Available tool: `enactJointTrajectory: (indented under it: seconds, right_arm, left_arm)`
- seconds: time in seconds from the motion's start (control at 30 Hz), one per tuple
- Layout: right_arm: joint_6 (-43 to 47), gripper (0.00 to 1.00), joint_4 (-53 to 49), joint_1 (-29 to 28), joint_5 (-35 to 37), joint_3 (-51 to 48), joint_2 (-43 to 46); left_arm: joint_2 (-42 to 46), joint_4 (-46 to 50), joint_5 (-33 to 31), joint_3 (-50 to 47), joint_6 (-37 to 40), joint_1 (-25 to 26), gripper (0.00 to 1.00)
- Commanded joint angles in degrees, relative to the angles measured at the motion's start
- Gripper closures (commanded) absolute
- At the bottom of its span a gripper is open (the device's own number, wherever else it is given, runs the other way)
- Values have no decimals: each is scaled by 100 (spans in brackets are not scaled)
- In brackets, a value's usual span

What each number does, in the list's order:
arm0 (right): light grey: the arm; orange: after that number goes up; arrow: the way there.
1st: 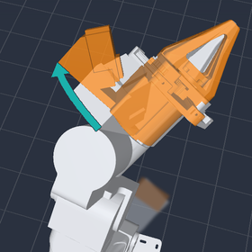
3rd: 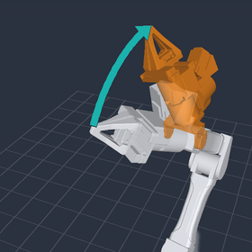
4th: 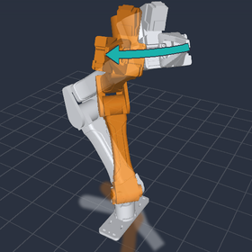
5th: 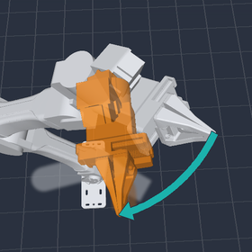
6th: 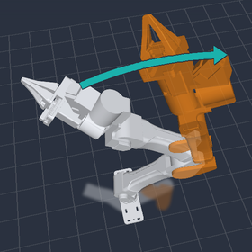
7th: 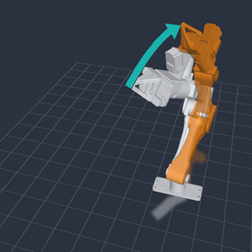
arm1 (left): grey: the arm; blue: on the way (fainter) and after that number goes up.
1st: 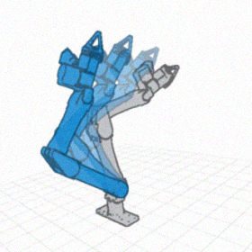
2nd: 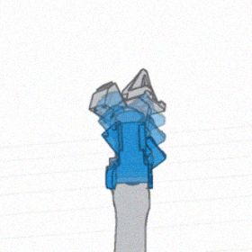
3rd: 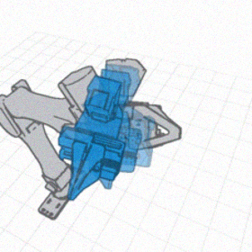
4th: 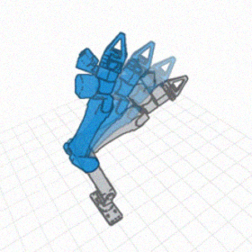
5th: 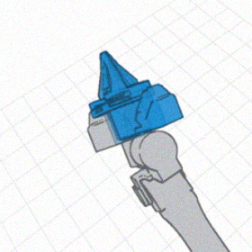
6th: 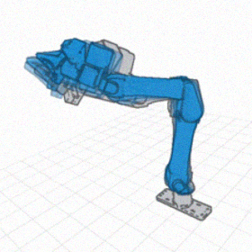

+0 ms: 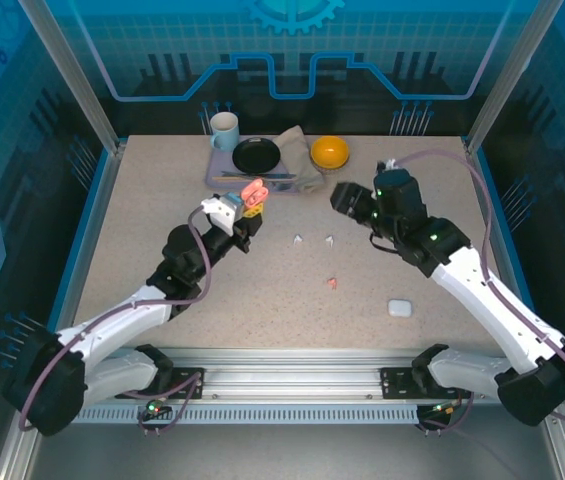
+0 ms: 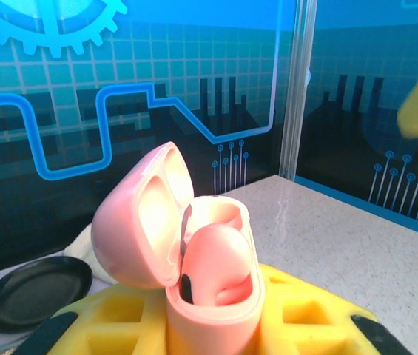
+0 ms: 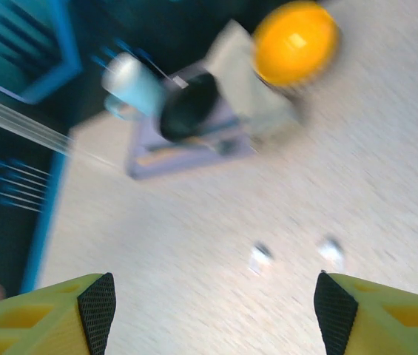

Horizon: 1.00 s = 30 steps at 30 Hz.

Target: Insert the wireless bluetooth earbuds into the charging case

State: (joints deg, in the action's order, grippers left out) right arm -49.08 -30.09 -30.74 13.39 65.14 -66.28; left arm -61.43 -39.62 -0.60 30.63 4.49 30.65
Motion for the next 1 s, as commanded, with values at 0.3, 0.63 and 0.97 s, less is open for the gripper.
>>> enactJointTrajectory:
  seconds: [0.3,0.63,0.97]
  right_arm:
    - [567,27,-2015,-318,-65,64,-2152]
    - [1017,28,-3144,-859,500,1618,-3840]
    - [861,33,-3281,-1022,495,1815,-4606]
  left_arm:
    - [1096,957,392,-535,-18,2,100]
    - [1159,754,362,-796,-71,-20,100]
    - [1076,488,454,-960,-113,-51,100]
